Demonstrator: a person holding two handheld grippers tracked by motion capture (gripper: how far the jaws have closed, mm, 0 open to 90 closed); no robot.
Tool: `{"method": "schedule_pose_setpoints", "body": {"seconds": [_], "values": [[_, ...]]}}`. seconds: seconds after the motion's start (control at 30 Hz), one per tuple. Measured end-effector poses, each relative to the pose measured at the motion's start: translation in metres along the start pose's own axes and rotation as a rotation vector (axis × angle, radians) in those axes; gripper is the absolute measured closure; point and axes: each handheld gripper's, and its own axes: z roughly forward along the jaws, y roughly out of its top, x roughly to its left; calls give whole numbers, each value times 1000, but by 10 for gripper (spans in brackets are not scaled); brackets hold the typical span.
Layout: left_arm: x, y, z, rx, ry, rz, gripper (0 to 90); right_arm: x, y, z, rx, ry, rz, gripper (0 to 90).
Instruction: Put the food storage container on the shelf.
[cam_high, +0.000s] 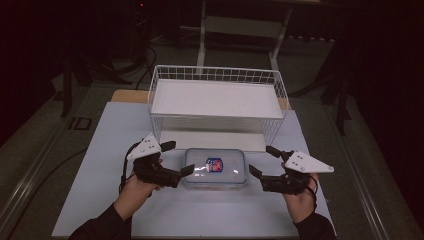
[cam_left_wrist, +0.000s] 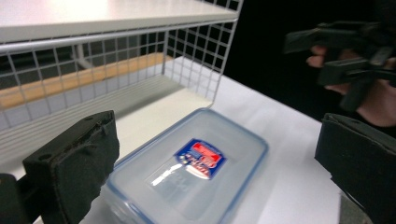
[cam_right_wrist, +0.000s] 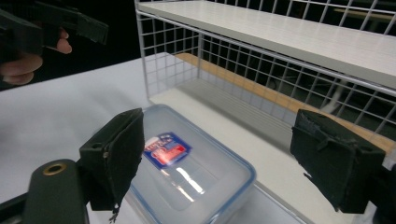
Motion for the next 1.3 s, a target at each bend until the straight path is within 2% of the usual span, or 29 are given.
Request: {"method": "schedule_pose_setpoints", "body": {"seconds": [0.03,0.17,0.27,0.37,0.43,0.5,0.53,0.7,0.73,0.83,0.9,1.0,1.1,1.13,1.2,1.27,1.3], "values": [[4,0,3,10,-7,-31,0,0,0,0,2,3,2,172],[15,-4,13,39,12,-84,0,-3,-3,1,-13,-2,5,128],[23,-10,20,58,18,-146,0,-3,-6,2,-8,-3,7,114],[34,-17,25,86,15,-216,0,-4,-7,5,7,11,50,101],[42,-22,29,115,1,-273,0,-4,-8,9,28,-11,78,99],[49,-28,33,137,-2,-324,0,-5,-9,11,36,16,102,95],[53,-31,35,154,-15,-352,0,-5,-10,12,42,4,102,95],[68,-44,44,252,-32,-472,0,-5,-14,15,67,44,117,96],[70,-46,45,264,-32,-483,0,-4,-15,15,76,46,116,97],[78,-54,49,297,-66,-564,0,-3,-16,16,83,61,114,99],[81,-58,53,336,-70,-591,0,-2,-16,17,86,67,109,99],[81,-64,58,389,-92,-608,39,-2,-17,17,92,73,117,100],[83,-68,61,396,-124,-659,94,-3,-18,17,93,85,131,131],[84,-69,62,397,-118,-672,147,-3,-19,17,97,87,130,131],[87,-70,63,398,-129,-697,182,-3,-19,18,104,86,131,131],[89,-71,62,398,-130,-702,261,-3,-20,18,104,87,132,131],[92,-73,63,397,-162,-733,261,-3,-20,18,105,88,131,131]]}}
